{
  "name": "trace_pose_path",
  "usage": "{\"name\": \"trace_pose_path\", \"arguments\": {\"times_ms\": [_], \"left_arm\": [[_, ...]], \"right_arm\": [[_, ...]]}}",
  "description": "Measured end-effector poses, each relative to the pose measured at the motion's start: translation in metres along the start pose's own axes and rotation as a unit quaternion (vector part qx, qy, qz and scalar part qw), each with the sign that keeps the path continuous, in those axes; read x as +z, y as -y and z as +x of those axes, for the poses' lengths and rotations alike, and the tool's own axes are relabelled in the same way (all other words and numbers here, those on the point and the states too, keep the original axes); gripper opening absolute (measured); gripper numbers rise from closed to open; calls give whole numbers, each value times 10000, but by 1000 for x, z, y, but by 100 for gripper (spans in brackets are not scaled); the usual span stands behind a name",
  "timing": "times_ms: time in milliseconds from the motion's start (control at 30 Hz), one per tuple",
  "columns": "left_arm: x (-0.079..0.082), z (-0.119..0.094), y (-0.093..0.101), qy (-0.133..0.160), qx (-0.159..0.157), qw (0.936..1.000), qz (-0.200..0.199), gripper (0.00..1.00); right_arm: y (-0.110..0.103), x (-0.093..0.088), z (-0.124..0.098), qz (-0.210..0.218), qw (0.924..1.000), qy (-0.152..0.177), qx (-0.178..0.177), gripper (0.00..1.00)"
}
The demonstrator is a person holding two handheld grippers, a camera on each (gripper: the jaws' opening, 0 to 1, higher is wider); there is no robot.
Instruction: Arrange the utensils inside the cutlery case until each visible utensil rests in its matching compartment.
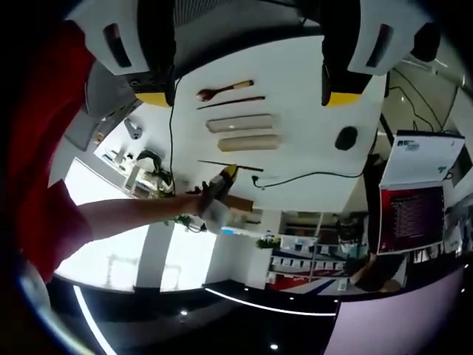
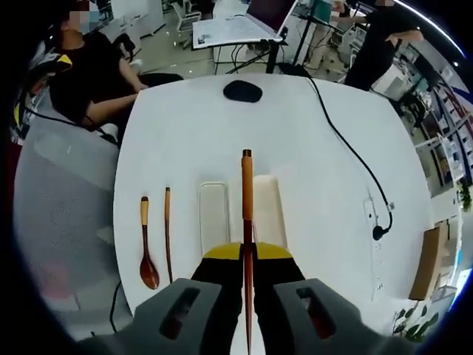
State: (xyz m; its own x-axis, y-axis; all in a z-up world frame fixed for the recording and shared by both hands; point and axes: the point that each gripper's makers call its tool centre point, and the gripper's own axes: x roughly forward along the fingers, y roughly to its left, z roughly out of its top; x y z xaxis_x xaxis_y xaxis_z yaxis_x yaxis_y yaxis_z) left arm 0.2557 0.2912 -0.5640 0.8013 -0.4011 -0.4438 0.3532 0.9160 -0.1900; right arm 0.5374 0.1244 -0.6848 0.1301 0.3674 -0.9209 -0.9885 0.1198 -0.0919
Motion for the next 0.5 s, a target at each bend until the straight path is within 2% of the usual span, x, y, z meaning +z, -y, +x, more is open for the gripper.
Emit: {"name": "trace_pose_path", "arguments": {"times_ms": [267, 367, 500], "left_arm": [[-7, -2, -8, -84, 125, 9998, -96, 83], [-8, -2, -8, -91, 124, 9998, -113, 83], [-6, 0, -7, -80, 112, 9998, -112, 83]], "right_arm": [[14, 3, 11, -65, 10000, -40, 56, 0], [22, 2, 11, -225, 9994, -255, 92, 0], [30, 8, 9, -229, 9995, -214, 96, 0]]}}
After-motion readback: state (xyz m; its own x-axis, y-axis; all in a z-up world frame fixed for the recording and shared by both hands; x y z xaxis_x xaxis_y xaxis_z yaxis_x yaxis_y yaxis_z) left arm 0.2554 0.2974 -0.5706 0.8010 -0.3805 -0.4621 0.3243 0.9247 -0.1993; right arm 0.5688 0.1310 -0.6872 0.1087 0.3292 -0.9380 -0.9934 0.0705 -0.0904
